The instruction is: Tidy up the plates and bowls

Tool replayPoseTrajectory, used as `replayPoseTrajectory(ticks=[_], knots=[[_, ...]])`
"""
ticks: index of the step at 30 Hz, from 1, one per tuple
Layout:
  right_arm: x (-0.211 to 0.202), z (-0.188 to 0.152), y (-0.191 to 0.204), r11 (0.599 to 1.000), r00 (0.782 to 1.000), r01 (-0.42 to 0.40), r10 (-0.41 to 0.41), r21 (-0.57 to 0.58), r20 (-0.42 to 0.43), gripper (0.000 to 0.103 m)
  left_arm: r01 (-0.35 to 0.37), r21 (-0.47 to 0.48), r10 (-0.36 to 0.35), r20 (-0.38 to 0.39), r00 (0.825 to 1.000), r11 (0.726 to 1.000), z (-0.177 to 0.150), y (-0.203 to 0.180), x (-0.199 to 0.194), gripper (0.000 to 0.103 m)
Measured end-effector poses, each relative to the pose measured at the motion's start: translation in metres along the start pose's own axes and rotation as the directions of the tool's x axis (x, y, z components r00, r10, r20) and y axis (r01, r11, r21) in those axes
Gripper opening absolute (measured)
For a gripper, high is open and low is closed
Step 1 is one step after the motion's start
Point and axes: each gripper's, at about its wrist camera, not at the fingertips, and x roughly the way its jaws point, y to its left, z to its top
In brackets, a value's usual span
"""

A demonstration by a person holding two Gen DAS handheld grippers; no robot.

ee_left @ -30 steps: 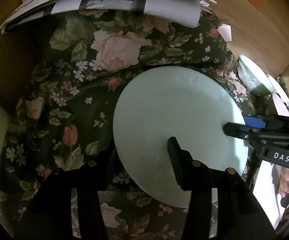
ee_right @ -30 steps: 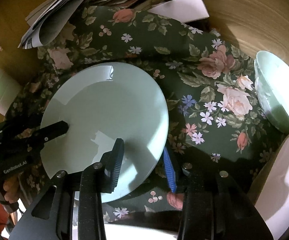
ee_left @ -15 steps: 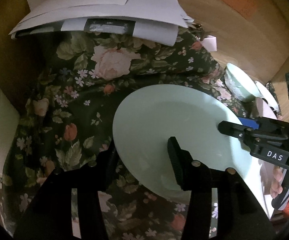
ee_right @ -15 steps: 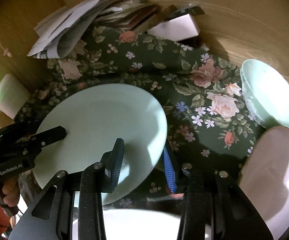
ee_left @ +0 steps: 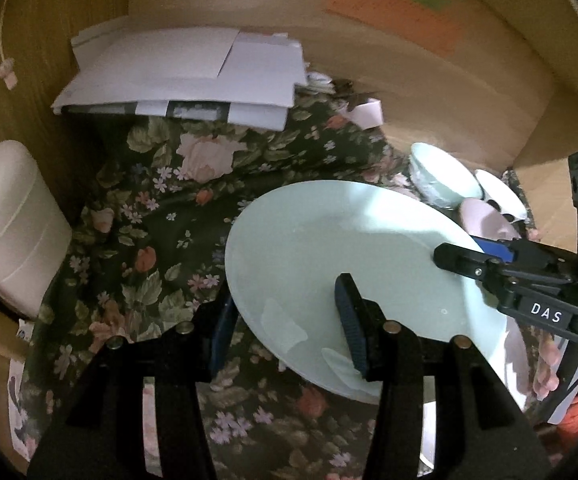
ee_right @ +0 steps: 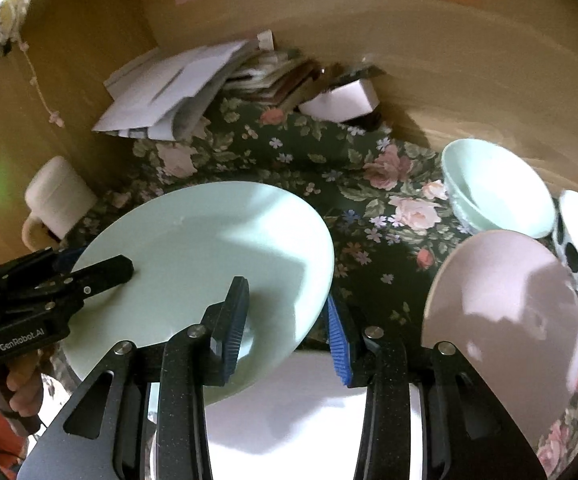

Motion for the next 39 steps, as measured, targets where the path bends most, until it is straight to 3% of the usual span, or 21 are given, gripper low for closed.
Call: replayPoseTrajectory(ticks=[21,39], knots=[[-0.071,-0.05,0.009,0.999,0.994,0.041,-0.041,0.001,0.099,0.034,0.048,0.04,-0.05,0.067,0.996,0.998,-0.035,-0.043,-0.066,0.048],[-0.091,-0.102,-0.012,0.995,0.993,0.056,-0.064,0.085,0.098,0.034,0.078,0.075,-0.08,0.018,0.997,0.994,-0.073,-0.079,-0.063,0.048]])
